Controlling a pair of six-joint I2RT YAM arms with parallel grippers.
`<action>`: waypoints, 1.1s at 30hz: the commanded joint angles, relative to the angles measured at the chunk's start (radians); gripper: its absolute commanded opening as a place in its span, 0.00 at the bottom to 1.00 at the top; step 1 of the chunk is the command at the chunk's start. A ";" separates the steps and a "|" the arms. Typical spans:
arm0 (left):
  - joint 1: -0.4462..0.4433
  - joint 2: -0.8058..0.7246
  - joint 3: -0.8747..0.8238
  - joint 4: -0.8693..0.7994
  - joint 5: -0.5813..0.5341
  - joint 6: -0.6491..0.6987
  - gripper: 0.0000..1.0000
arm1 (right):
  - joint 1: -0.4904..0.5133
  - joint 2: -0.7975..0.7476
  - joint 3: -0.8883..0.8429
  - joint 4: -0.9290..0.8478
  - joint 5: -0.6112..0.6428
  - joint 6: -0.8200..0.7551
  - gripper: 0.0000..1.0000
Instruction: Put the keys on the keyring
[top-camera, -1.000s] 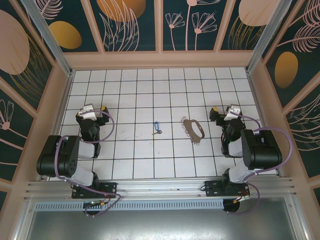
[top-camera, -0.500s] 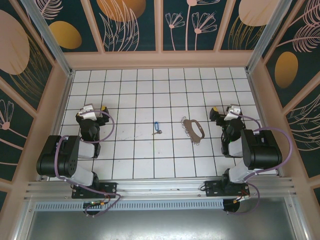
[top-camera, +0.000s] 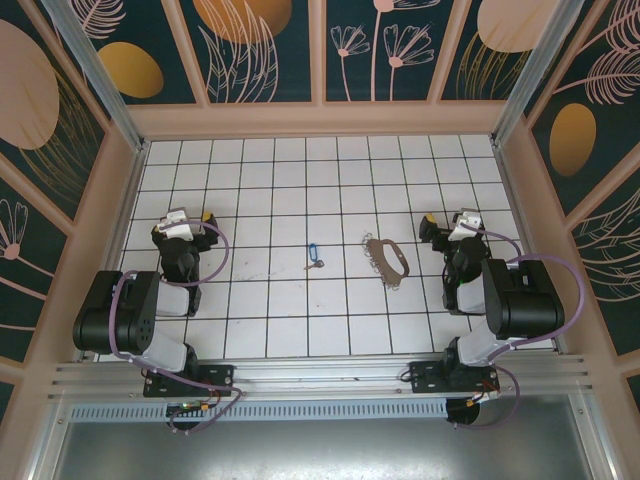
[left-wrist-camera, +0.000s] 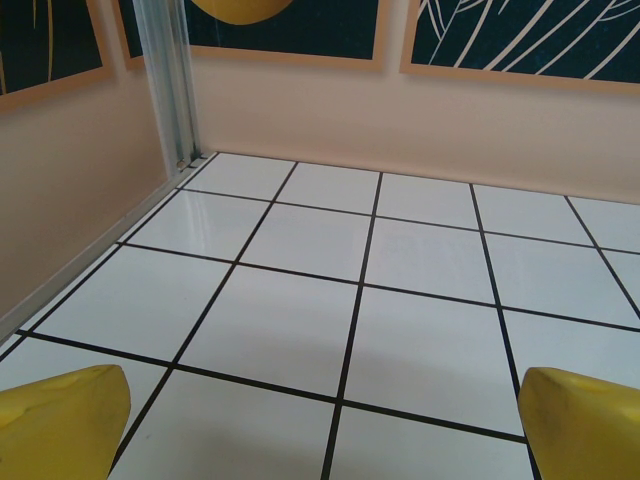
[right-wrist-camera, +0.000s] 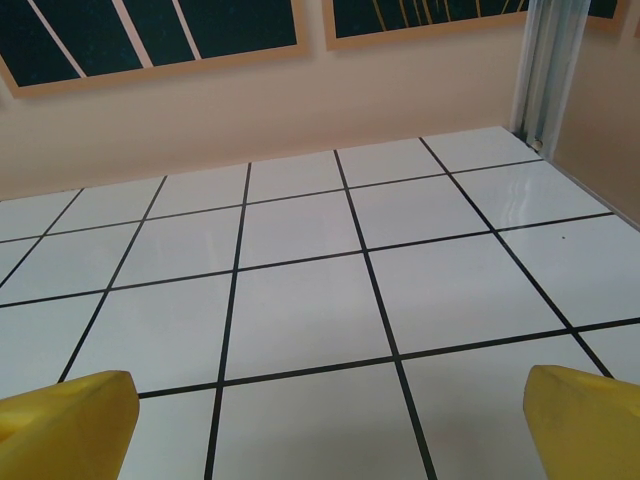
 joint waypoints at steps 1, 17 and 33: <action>0.007 -0.016 0.008 0.022 0.036 0.029 0.99 | 0.014 -0.007 0.007 0.023 0.034 -0.006 0.99; -0.114 -0.527 0.189 -0.710 0.123 -0.207 0.99 | 0.258 -0.444 0.248 -0.846 0.226 0.181 0.99; -0.350 -0.340 0.410 -0.971 0.639 -0.408 0.99 | 0.407 -0.418 0.335 -1.211 0.020 0.319 0.99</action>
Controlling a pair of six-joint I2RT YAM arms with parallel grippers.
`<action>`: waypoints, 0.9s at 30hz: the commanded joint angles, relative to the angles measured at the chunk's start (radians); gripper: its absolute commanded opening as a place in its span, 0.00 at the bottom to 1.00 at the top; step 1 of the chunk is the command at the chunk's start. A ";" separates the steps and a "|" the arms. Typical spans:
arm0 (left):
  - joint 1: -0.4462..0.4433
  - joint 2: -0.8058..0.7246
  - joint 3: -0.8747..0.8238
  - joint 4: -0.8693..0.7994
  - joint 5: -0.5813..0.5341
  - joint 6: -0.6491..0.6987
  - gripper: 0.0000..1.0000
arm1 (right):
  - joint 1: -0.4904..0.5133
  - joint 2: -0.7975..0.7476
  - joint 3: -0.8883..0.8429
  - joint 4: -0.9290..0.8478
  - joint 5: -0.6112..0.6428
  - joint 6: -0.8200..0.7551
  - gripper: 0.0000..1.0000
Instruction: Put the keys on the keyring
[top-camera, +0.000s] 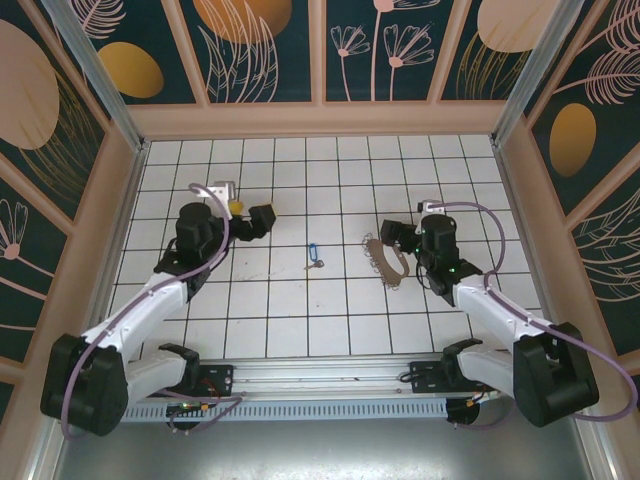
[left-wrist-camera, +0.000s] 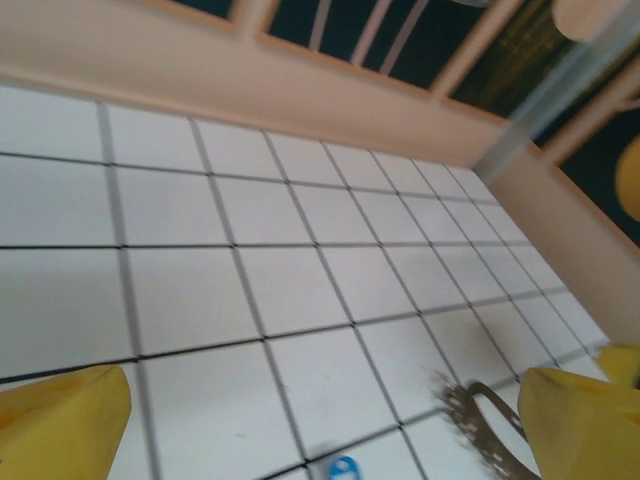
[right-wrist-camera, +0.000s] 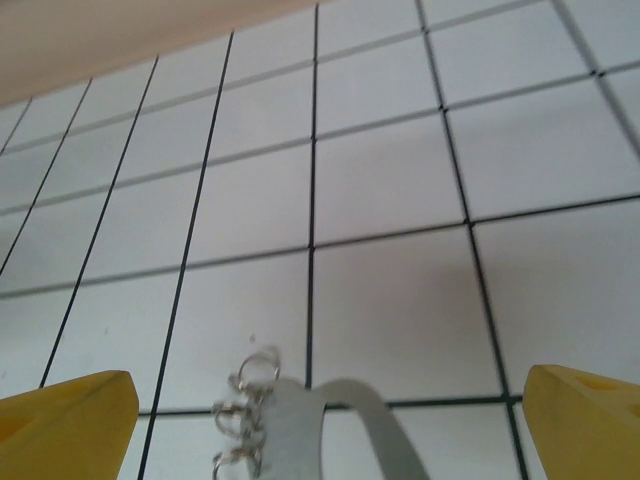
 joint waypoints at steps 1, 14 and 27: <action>-0.055 0.051 0.023 -0.046 0.135 -0.048 0.99 | 0.026 0.028 0.047 -0.085 -0.053 0.018 0.99; -0.214 0.055 0.004 -0.072 0.023 -0.022 0.97 | 0.052 0.280 0.227 -0.184 -0.105 -0.134 0.80; -0.219 -0.004 -0.059 -0.055 0.009 -0.024 0.95 | 0.135 0.534 0.396 -0.281 -0.038 -0.201 0.59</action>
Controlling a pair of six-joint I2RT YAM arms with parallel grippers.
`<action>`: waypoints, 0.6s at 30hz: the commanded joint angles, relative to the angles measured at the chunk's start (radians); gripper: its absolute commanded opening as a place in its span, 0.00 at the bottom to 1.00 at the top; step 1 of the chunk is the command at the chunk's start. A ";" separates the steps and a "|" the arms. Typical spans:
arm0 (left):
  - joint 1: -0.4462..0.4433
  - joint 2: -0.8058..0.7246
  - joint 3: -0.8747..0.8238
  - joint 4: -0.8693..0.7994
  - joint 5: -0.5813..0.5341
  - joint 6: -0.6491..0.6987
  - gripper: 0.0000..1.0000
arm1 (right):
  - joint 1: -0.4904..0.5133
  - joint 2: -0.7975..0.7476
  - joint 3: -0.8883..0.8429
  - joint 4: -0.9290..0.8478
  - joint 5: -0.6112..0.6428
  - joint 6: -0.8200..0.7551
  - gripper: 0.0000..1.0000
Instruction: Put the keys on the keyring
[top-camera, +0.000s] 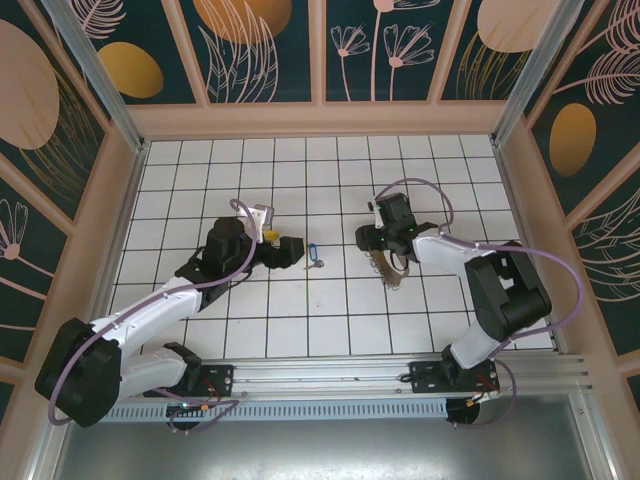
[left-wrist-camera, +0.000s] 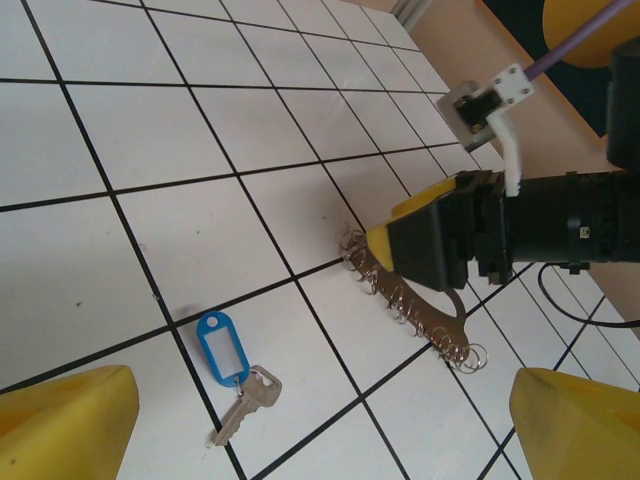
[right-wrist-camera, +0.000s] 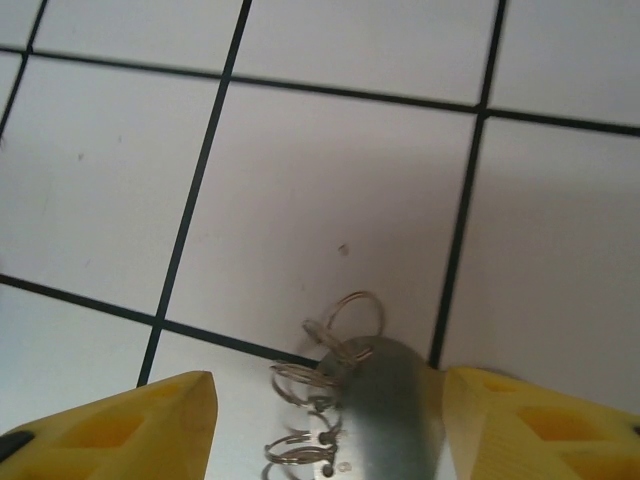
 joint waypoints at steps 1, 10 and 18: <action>-0.005 -0.024 -0.008 0.009 -0.012 -0.003 0.95 | 0.019 0.053 0.052 -0.040 0.069 -0.025 0.57; -0.006 -0.072 -0.038 0.010 -0.043 -0.009 0.94 | 0.060 0.150 0.118 -0.089 0.145 -0.035 0.36; -0.006 -0.072 -0.036 0.008 -0.045 -0.008 0.94 | 0.107 0.134 0.094 -0.092 0.141 -0.017 0.10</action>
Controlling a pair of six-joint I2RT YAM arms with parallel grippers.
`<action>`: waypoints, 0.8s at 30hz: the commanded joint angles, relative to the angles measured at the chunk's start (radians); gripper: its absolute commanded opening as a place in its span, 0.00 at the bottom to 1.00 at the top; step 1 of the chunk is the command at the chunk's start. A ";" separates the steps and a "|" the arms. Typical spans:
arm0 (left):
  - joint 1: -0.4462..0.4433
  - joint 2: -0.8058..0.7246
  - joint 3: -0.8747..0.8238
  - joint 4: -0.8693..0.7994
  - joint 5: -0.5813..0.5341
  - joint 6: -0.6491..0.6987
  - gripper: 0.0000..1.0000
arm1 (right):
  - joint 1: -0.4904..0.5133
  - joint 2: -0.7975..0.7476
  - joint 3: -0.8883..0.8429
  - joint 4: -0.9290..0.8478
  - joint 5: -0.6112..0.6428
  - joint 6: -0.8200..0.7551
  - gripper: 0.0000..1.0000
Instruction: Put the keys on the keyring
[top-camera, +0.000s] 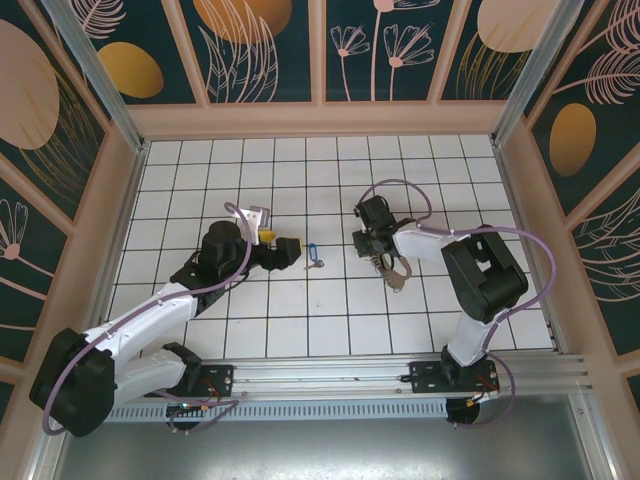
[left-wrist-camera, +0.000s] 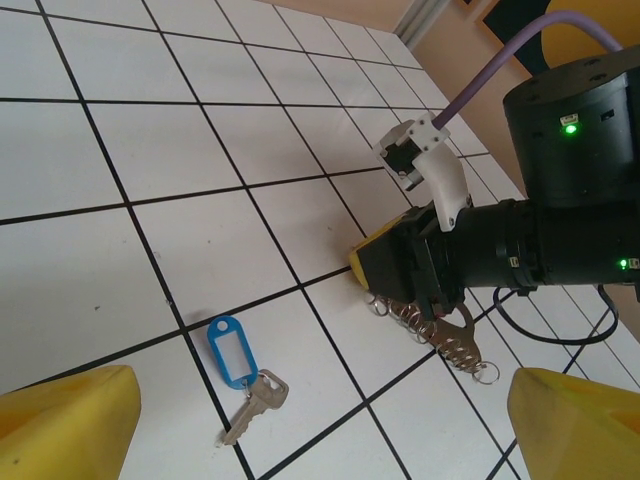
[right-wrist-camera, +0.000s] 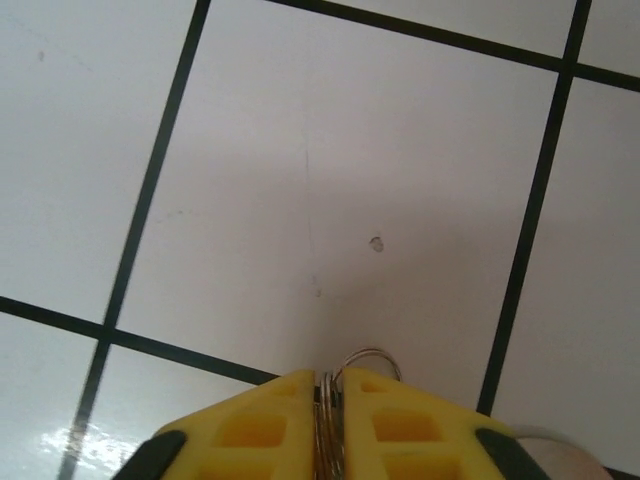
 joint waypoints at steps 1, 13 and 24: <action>-0.005 -0.015 -0.010 0.008 -0.016 -0.008 0.94 | 0.036 -0.013 -0.002 -0.027 0.012 0.010 0.09; -0.005 -0.018 -0.029 -0.001 -0.041 -0.009 0.94 | 0.142 -0.112 -0.055 0.027 -0.160 0.095 0.06; -0.005 -0.011 -0.042 0.013 -0.050 -0.024 0.94 | 0.133 -0.234 -0.064 -0.049 -0.159 0.050 0.51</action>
